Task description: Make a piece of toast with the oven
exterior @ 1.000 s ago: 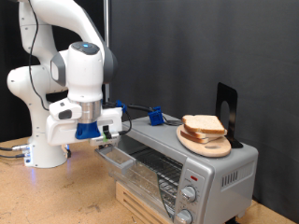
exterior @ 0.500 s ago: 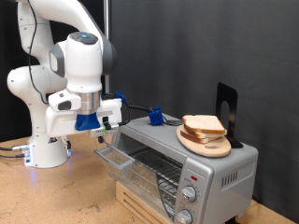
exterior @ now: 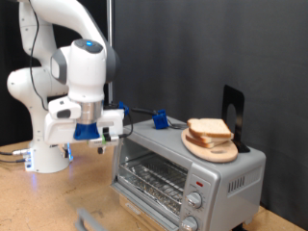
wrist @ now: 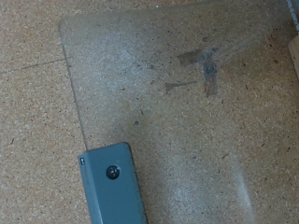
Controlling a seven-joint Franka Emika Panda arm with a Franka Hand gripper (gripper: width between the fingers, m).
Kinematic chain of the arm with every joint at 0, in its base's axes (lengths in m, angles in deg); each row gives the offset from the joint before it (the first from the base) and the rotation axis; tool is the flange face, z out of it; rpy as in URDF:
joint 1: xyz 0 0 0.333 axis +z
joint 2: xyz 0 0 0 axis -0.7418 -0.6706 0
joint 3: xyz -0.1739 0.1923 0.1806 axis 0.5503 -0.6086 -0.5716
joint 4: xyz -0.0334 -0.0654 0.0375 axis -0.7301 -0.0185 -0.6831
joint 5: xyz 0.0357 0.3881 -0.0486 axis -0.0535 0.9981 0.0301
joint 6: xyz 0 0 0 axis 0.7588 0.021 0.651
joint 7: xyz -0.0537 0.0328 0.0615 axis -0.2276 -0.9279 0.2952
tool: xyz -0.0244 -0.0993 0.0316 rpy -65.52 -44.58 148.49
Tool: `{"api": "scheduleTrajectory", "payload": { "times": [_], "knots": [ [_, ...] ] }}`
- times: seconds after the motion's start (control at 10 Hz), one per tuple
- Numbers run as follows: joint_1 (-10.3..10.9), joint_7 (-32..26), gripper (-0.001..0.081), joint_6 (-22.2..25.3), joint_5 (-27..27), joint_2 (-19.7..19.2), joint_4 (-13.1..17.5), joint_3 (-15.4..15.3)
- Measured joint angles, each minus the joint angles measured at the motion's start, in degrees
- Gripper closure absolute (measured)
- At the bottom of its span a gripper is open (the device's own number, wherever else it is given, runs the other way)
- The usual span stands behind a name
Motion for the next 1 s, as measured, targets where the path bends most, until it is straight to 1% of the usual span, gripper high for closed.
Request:
{"api": "scheduleTrajectory", "payload": {
  "times": [0.3,0.5,0.6,0.8,0.9,1.0],
  "knots": [
    [0.0,-2.9,0.0,0.3,0.0,0.4,0.0,0.0],
    [0.0,-3.4,0.0,0.1,-0.6,2.3,-0.4,-0.2],
    [0.0,-3.4,0.0,0.4,-0.4,2.1,-0.4,-0.2],
    [0.0,-8.9,0.0,0.0,2.5,2.5,-0.4,0.9],
    [0.0,-12.1,0.0,-2.2,5.6,3.3,-0.4,2.3],
    [0.0,-15.1,0.0,-5.5,9.5,4.3,-0.4,3.9]
  ]
}}
